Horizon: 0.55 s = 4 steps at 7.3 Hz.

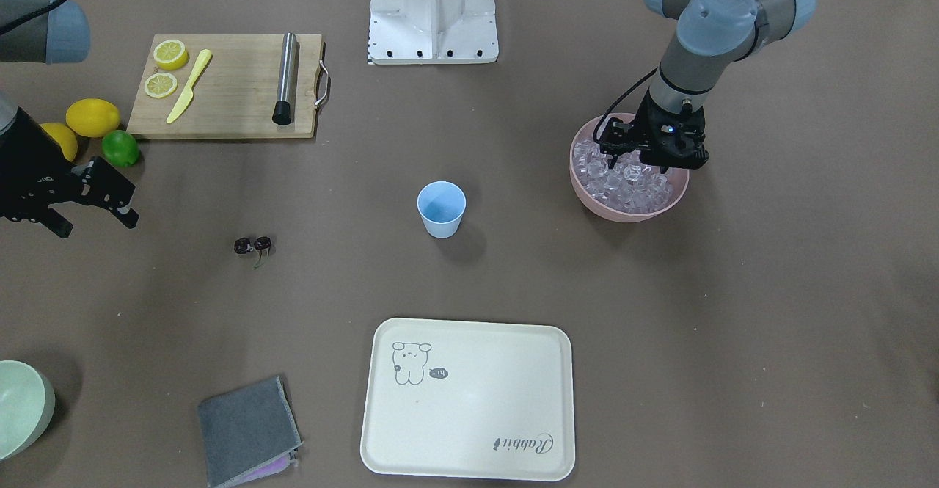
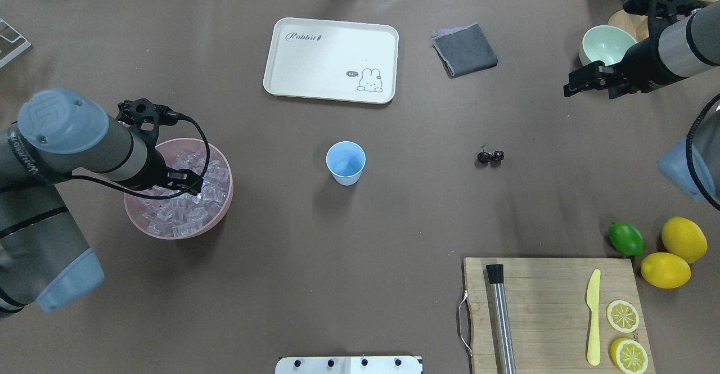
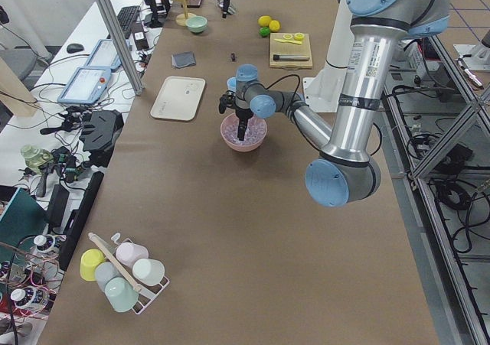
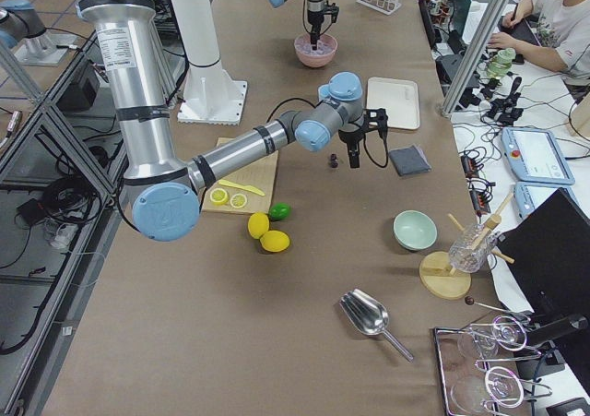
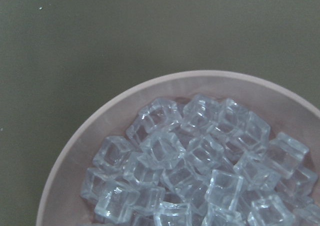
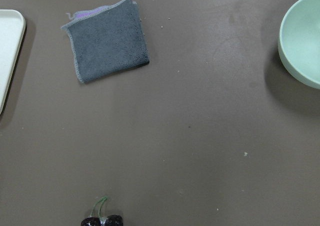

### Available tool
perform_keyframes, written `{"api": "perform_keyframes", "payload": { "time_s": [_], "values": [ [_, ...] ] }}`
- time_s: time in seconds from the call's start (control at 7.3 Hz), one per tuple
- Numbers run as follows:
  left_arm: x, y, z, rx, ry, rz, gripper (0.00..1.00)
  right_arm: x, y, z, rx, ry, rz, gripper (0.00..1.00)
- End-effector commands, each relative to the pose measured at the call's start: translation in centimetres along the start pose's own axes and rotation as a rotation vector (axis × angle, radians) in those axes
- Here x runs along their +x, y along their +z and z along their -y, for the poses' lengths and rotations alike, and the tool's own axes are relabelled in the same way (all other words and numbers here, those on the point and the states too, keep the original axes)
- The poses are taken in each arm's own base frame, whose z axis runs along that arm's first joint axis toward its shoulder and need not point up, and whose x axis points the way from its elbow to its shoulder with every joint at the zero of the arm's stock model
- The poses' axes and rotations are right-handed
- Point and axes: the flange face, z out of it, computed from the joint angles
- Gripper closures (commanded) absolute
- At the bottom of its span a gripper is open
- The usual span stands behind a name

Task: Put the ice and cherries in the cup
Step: 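Lower the left gripper into the bowl and grasp an ice cube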

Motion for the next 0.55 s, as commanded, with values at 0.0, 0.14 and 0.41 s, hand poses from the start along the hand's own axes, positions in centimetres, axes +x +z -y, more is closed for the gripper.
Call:
{"api": "perform_keyframes", "payload": {
  "time_s": [0.0, 0.14, 0.41],
  "values": [
    [0.00, 0.47, -0.09, -0.001, 0.003, -0.003, 0.08, -0.02, -0.13, -0.21, 0.002, -0.002, 0.001, 0.01],
    [-0.04, 0.44, -0.13, -0.001, 0.003, -0.003, 0.08, 0.38, -0.03, -0.47, -0.002, 0.003, -0.004, 0.01],
    [0.23, 0.76, -0.69, -0.010, 0.008, -0.004, 0.08, 0.70, 0.07, -0.62, -0.003, 0.005, -0.009, 0.01]
  ]
}}
